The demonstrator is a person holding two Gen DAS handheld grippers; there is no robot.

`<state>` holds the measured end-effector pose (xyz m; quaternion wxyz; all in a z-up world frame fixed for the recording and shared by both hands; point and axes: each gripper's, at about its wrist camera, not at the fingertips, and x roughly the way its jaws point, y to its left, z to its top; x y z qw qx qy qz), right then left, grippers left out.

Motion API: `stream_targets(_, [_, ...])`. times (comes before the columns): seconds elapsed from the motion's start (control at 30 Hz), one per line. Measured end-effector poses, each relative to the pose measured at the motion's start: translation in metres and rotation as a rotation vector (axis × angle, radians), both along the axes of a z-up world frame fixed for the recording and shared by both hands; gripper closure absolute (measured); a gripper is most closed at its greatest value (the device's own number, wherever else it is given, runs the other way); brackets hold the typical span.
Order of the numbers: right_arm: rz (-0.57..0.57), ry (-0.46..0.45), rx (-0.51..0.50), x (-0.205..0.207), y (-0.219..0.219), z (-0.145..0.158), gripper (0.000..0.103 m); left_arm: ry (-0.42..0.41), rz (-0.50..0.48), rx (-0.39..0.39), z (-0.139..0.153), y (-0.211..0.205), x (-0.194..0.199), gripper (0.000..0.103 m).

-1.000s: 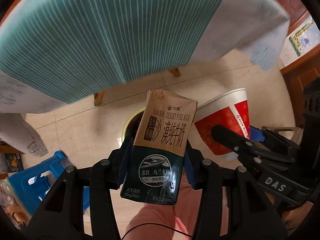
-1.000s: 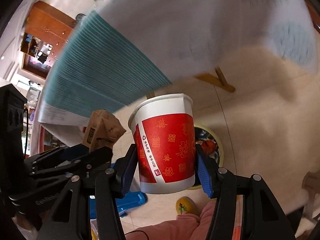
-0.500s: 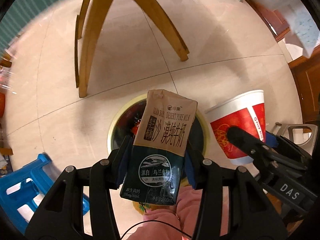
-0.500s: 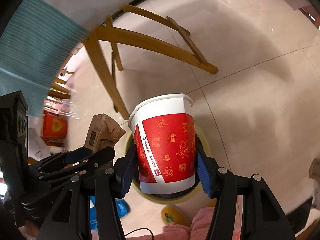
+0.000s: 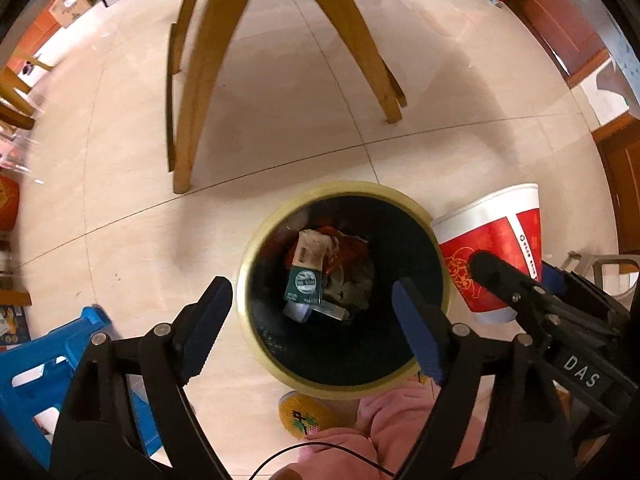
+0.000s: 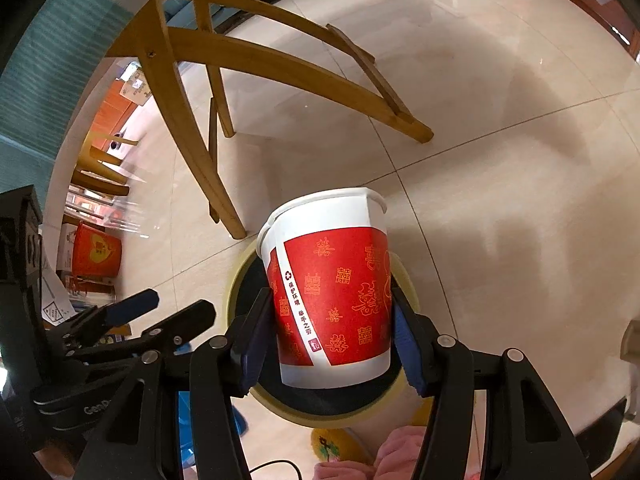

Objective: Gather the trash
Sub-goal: 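Open both grippers above the bin to drop the carton and cup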

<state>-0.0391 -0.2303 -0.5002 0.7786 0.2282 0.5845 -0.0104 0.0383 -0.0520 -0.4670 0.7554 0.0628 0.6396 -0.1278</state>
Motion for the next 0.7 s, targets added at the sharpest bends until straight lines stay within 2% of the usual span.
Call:
stream_targets(0.33, [0.046, -0.018, -0.009, 0.012, 0.025, 0.010, 0.045, -0.045, 0.158, 0.043, 0.023, 0.050, 0.000, 0.023])
stream_targets(0.53, [0.083, -0.017, 0.013, 0.025, 0.041, 0.012, 0.041, -0.070, 0.206, 0.062, 0.037, 0.067, -0.002, 0.023])
stream_targets(0.63, [0.096, -0.021, 0.007, 0.028, 0.045, 0.018, 0.025, -0.082, 0.220, 0.064, 0.048, 0.069, -0.005, 0.023])
stream_targets(0.7, [0.105, -0.031, 0.004, 0.028, 0.048, 0.024, 0.024, -0.089, 0.225, 0.064, 0.056, 0.071, -0.006, 0.023])
